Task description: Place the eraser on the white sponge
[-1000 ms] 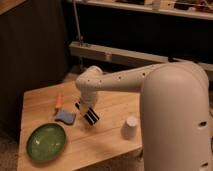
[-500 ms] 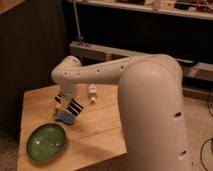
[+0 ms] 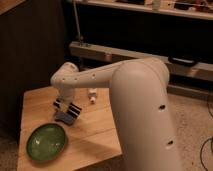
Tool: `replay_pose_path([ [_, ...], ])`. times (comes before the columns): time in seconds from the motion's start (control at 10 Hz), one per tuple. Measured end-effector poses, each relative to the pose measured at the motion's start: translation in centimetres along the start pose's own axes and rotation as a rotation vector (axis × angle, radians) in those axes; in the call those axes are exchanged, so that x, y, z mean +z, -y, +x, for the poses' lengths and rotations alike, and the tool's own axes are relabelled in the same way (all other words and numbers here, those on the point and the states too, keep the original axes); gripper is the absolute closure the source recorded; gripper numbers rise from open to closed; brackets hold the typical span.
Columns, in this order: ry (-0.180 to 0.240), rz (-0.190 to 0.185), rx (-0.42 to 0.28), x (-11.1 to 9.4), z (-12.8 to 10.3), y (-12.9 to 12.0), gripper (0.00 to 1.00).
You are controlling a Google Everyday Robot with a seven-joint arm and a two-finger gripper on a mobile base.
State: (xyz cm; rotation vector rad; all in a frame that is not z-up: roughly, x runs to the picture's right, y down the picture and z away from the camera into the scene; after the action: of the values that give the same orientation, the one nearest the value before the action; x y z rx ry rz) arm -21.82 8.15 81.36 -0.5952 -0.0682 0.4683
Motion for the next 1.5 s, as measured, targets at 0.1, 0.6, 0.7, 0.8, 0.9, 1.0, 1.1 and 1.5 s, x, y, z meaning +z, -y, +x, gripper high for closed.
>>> replay_pose_path([
  [0.1, 0.003, -0.011, -0.034, 0.3, -0.1, -0.4, 0.82],
  [0.6, -0.034, -0.063, -0.102, 2.7, -0.9, -1.0, 0.80],
  [0.7, -0.043, -0.070, -0.100, 3.1, -0.8, -0.8, 0.76],
  [0.8, -0.049, -0.079, -0.101, 3.5, -0.9, -0.9, 0.64],
  [0.9, -0.051, -0.085, -0.105, 3.7, -1.0, -1.0, 0.56],
  [1.0, -0.054, -0.089, -0.107, 3.9, -1.0, -1.2, 0.46],
  [1.1, -0.058, -0.093, -0.109, 4.2, -1.0, -1.3, 0.34],
  [1.5, -0.081, -0.084, -0.119, 5.1, -1.1, -1.9, 0.20],
])
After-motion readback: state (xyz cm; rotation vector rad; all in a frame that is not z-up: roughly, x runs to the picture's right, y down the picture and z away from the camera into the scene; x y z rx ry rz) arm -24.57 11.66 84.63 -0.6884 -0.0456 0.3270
